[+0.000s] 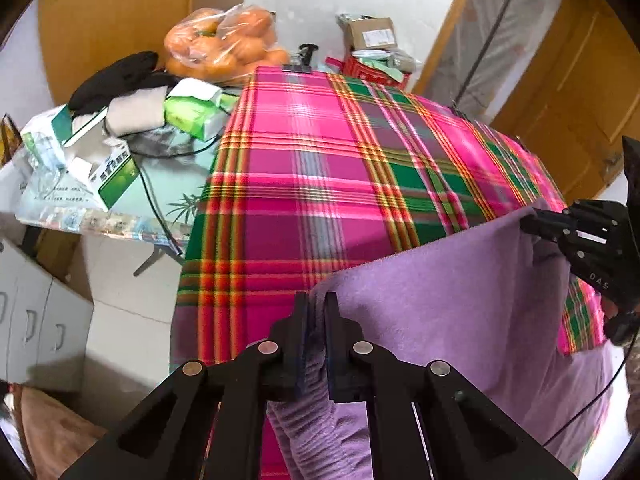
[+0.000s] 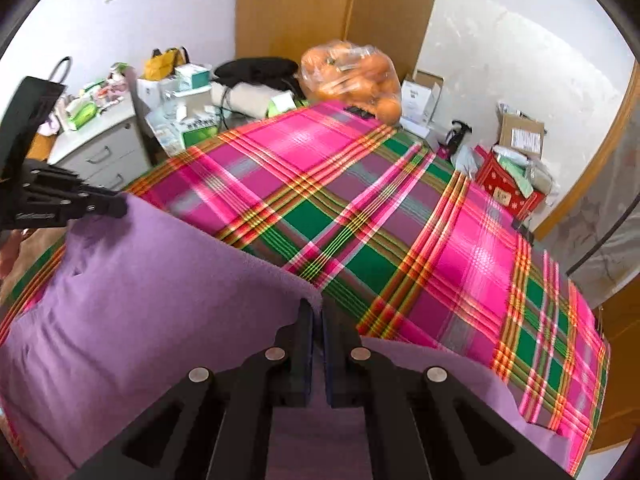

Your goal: Fold clothes

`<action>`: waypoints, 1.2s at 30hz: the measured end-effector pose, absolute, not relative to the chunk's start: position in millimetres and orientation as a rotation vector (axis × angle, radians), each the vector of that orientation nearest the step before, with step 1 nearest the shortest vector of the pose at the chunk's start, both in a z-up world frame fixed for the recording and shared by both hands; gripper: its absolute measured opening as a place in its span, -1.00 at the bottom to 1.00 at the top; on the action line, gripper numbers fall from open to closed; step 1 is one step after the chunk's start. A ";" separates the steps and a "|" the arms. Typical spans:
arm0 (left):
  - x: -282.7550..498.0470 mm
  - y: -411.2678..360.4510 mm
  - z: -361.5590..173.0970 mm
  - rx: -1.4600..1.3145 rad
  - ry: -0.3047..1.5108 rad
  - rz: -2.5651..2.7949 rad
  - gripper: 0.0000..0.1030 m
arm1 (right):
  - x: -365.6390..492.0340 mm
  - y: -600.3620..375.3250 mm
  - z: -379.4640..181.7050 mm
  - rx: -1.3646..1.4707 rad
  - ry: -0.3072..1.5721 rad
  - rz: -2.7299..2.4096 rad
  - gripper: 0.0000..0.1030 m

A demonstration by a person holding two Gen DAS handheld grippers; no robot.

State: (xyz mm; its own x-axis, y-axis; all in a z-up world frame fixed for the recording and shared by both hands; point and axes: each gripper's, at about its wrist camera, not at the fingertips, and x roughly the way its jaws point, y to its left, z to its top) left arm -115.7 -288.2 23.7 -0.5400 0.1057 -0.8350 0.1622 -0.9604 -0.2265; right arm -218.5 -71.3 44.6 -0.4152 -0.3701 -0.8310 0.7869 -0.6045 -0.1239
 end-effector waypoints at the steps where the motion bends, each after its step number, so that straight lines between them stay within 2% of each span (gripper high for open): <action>1: -117.1 -290.7 20.9 1.496 0.453 -2.681 -0.86 | -223.6 -74.9 37.6 1.065 0.661 -2.060 -0.92; 10: -122.0 -298.5 4.9 1.529 0.505 -2.607 -0.86 | -243.8 -84.9 7.6 1.151 0.625 -2.065 -0.90; 16: -123.8 -300.3 2.9 1.519 0.521 -2.585 -0.85 | -242.6 -68.0 29.9 1.157 0.597 -2.125 -0.86; 22: -122.4 -301.1 8.0 1.531 0.547 -2.560 -0.81 | -232.2 23.0 82.8 1.100 0.396 -2.304 -0.75; 24: -120.1 -297.8 13.1 1.520 0.533 -2.569 -0.79 | -227.1 64.2 96.3 1.100 0.305 -2.379 -0.65; 28: -113.7 -283.8 29.2 1.488 0.466 -2.602 -0.62 | -215.4 131.4 104.8 1.145 0.204 -2.496 -0.63; 33: -108.7 -253.6 58.6 1.442 0.362 -2.659 -0.61 | -192.8 199.1 110.7 1.188 0.106 -2.595 -0.63; 36: -109.4 -227.4 76.9 1.438 0.324 -2.749 -0.47 | -182.5 225.3 118.0 1.196 0.082 -2.634 -0.63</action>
State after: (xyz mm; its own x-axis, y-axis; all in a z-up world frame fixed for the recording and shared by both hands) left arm -109.4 -227.4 76.9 -0.5747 0.0762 -0.8148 0.1153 -0.9782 -0.1728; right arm -182.5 225.3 118.0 -0.6331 -0.2002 -0.7477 0.2463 -0.9679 0.0506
